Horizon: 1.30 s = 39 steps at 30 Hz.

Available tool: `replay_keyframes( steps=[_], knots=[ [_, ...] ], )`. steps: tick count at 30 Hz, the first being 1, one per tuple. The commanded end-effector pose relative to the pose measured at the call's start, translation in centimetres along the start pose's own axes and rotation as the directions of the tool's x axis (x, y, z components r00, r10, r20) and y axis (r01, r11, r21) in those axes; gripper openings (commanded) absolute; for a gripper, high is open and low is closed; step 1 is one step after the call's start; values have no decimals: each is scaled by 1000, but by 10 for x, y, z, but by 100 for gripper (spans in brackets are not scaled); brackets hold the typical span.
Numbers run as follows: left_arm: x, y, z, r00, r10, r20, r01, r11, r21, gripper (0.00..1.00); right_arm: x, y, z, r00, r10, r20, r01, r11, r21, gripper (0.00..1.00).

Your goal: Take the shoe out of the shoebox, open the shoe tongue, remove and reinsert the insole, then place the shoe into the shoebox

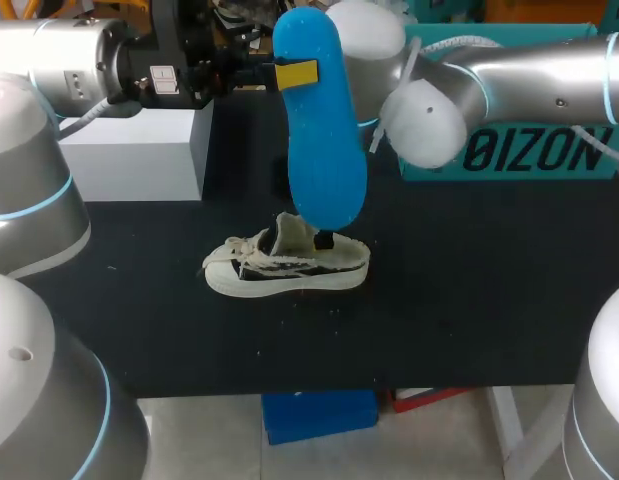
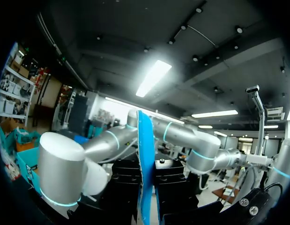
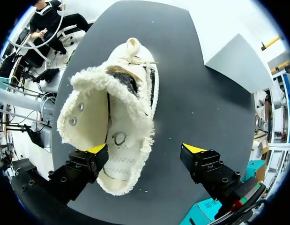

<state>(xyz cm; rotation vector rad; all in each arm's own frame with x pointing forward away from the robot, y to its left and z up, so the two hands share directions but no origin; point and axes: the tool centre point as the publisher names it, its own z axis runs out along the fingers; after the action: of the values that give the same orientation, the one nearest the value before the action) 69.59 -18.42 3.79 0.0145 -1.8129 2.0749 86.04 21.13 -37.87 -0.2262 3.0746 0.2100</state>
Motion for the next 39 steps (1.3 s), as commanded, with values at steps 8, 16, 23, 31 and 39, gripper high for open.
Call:
replay_keyframes(
  steps=[8, 16, 23, 31, 39],
  knots=[
    [1, 1, 0, 1000, 0, 2, 0, 1000, -2, 0, -3, 10, 15, 1000, 3, -28, 0, 996, 86, 100],
    [1, 1, 0, 1000, 0, 2, 0, 1000, -2, 0, -2, 9, 20, 999, 5, -46, -1, 995, 95, 100],
    [1, 1, 0, 1000, 0, 2, 0, 1000, -2, 0, -1, 10, 22, 996, -20, -82, 28, 995, 98, 0],
    [1, 1, 0, 1000, 0, 2, 0, 1000, -2, 0, -1, 10, 22, 996, -20, -82, 28, 995, 98, 0],
    [1, 1, 0, 1000, 0, 2, 0, 1000, -2, 0, -1, 10, 22, 996, -20, -82, 28, 995, 98, 0]
  ],
)
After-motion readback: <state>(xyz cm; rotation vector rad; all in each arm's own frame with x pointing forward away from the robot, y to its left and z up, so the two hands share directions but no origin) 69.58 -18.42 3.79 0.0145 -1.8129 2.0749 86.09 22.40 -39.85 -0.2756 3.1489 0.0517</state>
